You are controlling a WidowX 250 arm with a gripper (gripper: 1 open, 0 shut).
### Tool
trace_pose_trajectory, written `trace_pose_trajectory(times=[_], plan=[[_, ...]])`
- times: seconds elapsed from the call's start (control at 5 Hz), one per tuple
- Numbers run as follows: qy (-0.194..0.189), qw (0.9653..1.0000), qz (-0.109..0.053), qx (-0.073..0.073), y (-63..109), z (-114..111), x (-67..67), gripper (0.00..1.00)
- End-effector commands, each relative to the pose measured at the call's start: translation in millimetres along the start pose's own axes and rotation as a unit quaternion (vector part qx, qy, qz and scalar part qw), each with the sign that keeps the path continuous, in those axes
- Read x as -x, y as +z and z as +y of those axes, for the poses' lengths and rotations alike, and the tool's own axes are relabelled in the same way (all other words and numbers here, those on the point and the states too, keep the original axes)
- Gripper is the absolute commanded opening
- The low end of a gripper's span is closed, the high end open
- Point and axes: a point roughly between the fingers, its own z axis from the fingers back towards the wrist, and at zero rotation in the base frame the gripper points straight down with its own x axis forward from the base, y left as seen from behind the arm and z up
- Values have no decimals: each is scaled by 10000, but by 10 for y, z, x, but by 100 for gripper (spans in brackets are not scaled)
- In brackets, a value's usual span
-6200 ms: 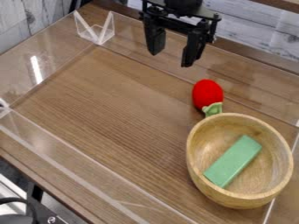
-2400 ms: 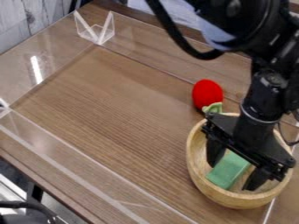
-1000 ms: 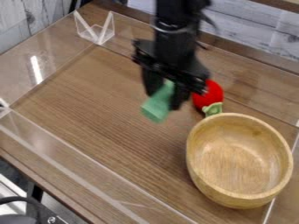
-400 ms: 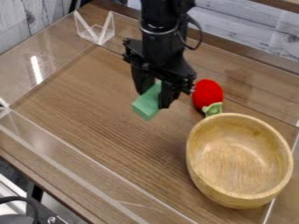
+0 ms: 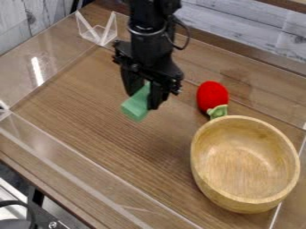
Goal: Remove the green object from the brown bowl and put it on the table
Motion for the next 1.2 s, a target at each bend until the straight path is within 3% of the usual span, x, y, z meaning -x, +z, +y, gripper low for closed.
trace_pose_trajectory(times=[0.0, 0.6, 1.0], plan=[[184, 9996, -216, -58, 78, 134, -80, 0], [493, 9987, -157, 8, -159, 140, -38, 0], [765, 9970, -104, 61, -269, 280, 1, 0]])
